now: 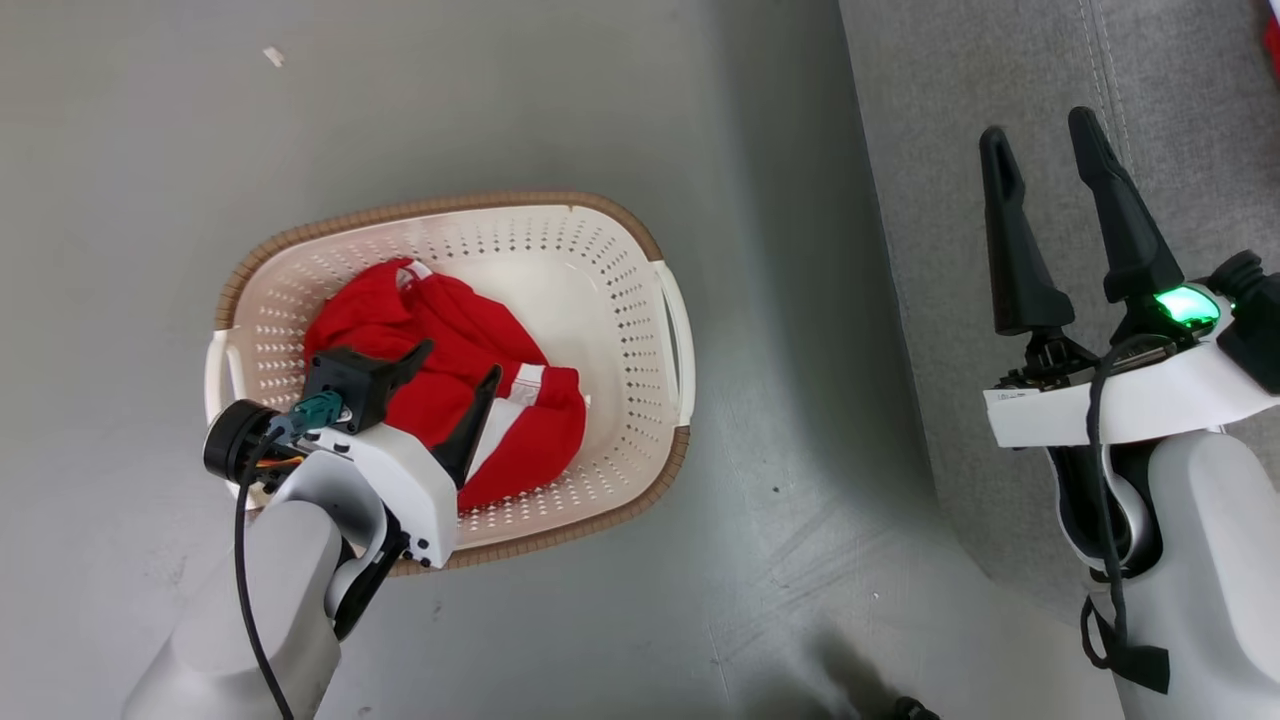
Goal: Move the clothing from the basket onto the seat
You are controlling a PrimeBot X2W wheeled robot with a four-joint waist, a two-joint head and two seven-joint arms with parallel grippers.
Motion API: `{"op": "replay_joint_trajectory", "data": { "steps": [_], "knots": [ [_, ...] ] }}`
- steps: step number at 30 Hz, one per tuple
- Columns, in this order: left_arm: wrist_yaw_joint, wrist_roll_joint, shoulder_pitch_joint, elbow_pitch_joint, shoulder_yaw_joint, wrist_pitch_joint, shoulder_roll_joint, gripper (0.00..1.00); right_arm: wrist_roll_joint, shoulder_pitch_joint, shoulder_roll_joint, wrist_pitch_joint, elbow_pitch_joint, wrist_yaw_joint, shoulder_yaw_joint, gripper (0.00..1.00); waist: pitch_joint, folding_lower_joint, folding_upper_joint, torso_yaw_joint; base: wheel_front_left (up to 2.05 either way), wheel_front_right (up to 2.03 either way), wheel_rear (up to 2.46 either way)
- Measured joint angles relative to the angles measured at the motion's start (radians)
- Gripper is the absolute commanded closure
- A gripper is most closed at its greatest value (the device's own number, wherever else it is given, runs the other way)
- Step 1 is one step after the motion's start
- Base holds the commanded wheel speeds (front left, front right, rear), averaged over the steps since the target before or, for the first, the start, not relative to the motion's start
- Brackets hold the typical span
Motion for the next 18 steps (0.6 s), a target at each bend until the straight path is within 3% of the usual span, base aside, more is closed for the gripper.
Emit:
{"op": "replay_joint_trajectory", "data": {
  "steps": [18],
  "knots": [
    [0.0,0.025,-0.076,0.167,-0.061,0.079,0.058,0.0,0.0,-0.042,0.01,0.0,-0.001,0.0,0.032,0.0,0.094,0.0,0.0,-0.08,0.0,0.0,0.0]
  ]
}}
